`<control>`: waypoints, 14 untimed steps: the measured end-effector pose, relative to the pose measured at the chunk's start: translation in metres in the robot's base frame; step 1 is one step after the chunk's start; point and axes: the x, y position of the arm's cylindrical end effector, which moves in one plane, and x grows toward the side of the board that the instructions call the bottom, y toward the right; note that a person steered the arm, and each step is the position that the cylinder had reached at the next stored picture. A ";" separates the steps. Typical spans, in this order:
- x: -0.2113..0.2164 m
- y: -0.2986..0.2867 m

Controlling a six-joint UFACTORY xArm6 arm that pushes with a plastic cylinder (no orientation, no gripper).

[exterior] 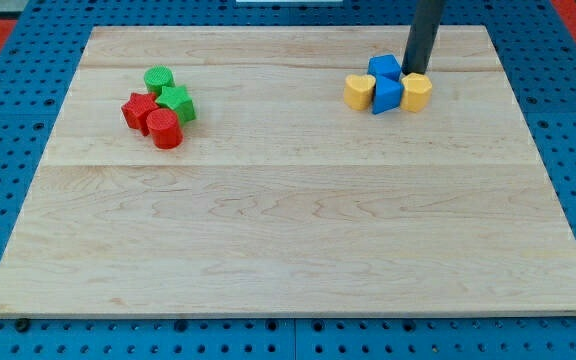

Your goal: Move the green star along with the green circle towards the top left

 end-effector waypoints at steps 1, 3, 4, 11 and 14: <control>0.000 0.022; 0.001 0.050; 0.001 0.050; -0.088 0.016; -0.013 -0.191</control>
